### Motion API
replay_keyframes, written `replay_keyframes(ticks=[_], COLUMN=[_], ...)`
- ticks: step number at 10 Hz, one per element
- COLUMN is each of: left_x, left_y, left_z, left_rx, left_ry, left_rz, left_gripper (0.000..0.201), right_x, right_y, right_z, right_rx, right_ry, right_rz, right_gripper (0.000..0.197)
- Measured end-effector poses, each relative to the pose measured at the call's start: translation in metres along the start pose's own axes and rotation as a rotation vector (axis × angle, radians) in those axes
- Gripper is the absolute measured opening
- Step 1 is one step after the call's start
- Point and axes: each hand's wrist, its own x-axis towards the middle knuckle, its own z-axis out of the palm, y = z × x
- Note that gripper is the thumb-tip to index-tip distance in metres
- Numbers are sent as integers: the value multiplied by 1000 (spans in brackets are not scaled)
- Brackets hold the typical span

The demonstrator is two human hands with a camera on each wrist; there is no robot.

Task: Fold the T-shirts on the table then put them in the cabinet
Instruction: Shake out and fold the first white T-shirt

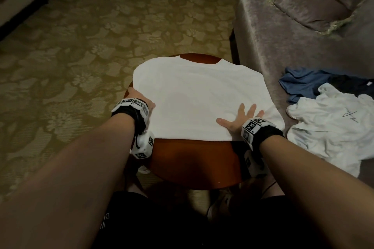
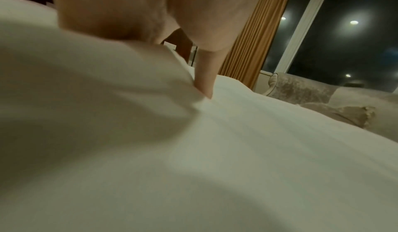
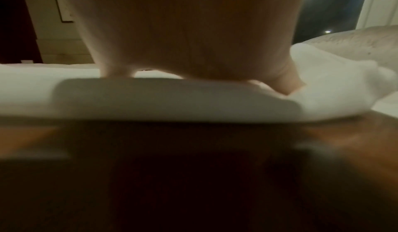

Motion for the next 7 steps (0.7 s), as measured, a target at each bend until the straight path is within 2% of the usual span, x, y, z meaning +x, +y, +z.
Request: replay_keyframes(ticks=[2,3,4,5,6,7], left_x=[-7,-8,-5,-2,-2,4], left_y=[5,2,-5,-7,-10,-12], left_z=[-3,1,5,7,6,-2], left_rx=[-10,34,97,93,164,227], left_ry=[-4,-48,-156,-172,-147,-179], left_rz=[65,150,263,273,280,302], left_gripper=[75,97,81,58,49,44], right_x=[2,1,-1,-3,-6,-10], right_y=[4,3,3,5,2,-14], right_z=[2,1,0,-3,-7,-10], right_rx=[-22,-37,-51,-84,-147,-228], right_ry=[16,12,1,-12,11,109], right_rz=[-20,-15,-19,-20,-33,-142], right_gripper=[120,119,119,121,123,120])
